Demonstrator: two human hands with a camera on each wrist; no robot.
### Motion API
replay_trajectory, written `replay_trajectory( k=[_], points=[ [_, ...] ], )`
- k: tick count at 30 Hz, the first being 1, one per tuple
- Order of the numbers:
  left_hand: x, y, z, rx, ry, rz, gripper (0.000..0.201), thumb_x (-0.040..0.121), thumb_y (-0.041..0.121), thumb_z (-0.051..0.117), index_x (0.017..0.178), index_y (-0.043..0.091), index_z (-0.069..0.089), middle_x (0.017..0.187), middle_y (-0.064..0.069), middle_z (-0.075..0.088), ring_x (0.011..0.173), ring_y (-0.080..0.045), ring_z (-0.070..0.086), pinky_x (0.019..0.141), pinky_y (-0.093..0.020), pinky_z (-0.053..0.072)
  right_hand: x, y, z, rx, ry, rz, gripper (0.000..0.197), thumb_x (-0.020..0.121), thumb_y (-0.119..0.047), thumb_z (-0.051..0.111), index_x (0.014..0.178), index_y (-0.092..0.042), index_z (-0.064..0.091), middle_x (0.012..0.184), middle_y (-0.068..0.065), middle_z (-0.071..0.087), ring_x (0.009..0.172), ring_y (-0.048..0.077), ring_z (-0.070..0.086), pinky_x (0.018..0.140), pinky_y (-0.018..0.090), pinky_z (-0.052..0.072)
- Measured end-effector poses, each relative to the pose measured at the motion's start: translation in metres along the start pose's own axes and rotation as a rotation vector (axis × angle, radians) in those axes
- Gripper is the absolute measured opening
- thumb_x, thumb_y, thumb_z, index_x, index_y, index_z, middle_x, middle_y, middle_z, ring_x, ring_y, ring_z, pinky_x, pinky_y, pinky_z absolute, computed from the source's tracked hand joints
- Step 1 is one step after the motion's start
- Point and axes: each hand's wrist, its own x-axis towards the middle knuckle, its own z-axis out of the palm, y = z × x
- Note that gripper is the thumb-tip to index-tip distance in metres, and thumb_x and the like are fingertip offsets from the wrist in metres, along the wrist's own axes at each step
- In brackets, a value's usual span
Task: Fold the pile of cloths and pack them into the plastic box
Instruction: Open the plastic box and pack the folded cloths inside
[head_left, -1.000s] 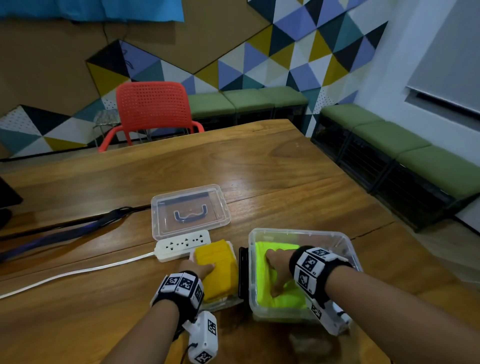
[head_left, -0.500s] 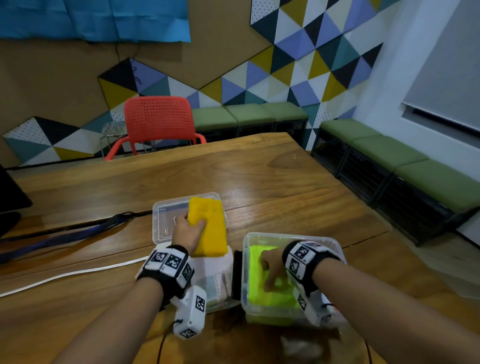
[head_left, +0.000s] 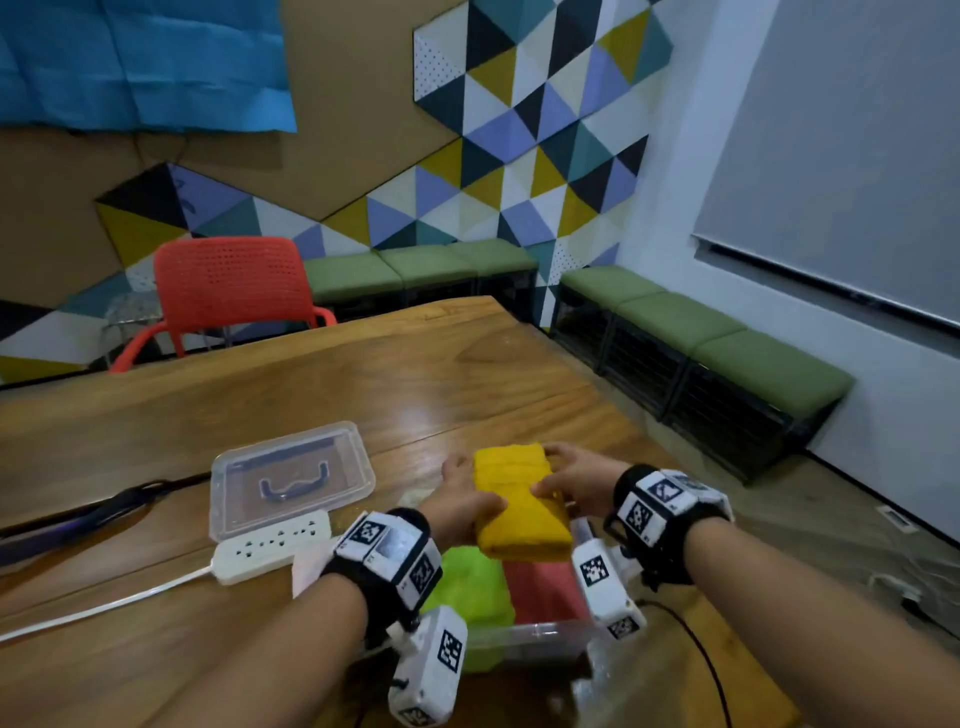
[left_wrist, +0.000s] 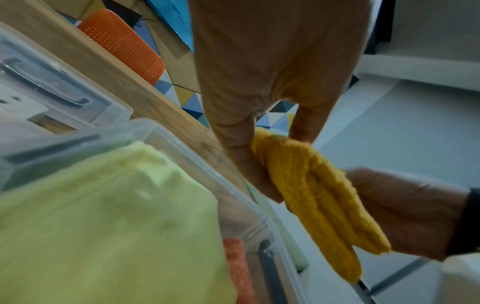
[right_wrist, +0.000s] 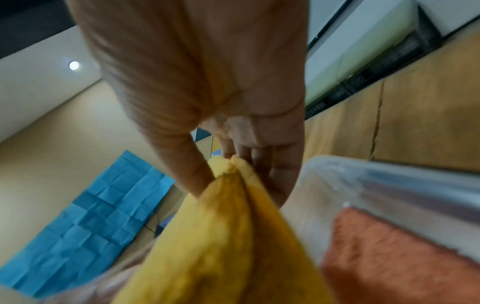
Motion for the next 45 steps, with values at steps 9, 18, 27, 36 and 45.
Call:
replay_trajectory(
  k=[9, 18, 27, 36, 45],
  points=[
    [0.004, -0.009, 0.041, 0.757, -0.329, -0.02, 0.073, 0.087, 0.008, 0.063, 0.146, 0.025, 0.024, 0.108, -0.008, 0.05, 0.066, -0.015, 0.053, 0.05, -0.018, 0.045, -0.012, 0.037, -0.01, -0.761, 0.119, -0.113, 0.06, 0.091, -0.011, 0.056, 0.145, -0.022, 0.03, 0.147, 0.009, 0.037, 0.13, 0.027, 0.042, 0.097, 0.032, 0.041],
    [0.003, -0.006, 0.041, 1.034, -0.197, 0.047, 0.066, 0.086, 0.018, 0.066, 0.143, 0.014, 0.032, 0.131, -0.013, 0.054, 0.105, -0.028, 0.062, 0.081, -0.032, 0.05, -0.01, 0.04, 0.002, -0.975, 0.07, -0.169, 0.056, 0.091, -0.015, 0.054, 0.143, -0.019, 0.035, 0.148, 0.01, 0.034, 0.131, 0.028, 0.04, 0.102, 0.034, 0.038],
    [0.005, -0.003, 0.004, 1.633, -0.186, 0.025, 0.086, 0.078, 0.038, 0.072, 0.145, 0.013, 0.025, 0.143, -0.015, 0.032, 0.128, -0.035, 0.041, 0.099, -0.045, 0.041, -0.008, 0.015, 0.021, -1.75, -0.066, -0.229, 0.066, 0.082, -0.042, 0.066, 0.135, -0.011, 0.042, 0.137, 0.012, 0.041, 0.126, 0.029, 0.039, 0.101, 0.04, 0.039],
    [0.016, -0.041, -0.006, 1.788, -0.21, 0.072, 0.072, 0.092, 0.035, 0.054, 0.148, 0.011, 0.015, 0.149, -0.022, 0.02, 0.13, -0.039, 0.036, 0.101, -0.055, 0.038, 0.036, 0.051, 0.052, -1.884, -0.286, 0.045, 0.081, 0.083, -0.041, 0.065, 0.148, -0.019, 0.023, 0.157, 0.005, 0.012, 0.138, 0.037, 0.028, 0.103, 0.051, 0.039],
    [0.037, -0.045, -0.006, 1.638, -0.193, 0.034, 0.061, 0.091, 0.023, 0.056, 0.141, 0.004, 0.025, 0.143, -0.019, 0.025, 0.129, -0.036, 0.032, 0.097, -0.042, 0.04, 0.044, 0.043, 0.065, -1.817, -0.181, -0.22, 0.056, 0.101, -0.017, 0.032, 0.148, -0.001, 0.007, 0.155, 0.018, 0.013, 0.143, 0.031, 0.018, 0.117, 0.039, 0.014]
  ],
)
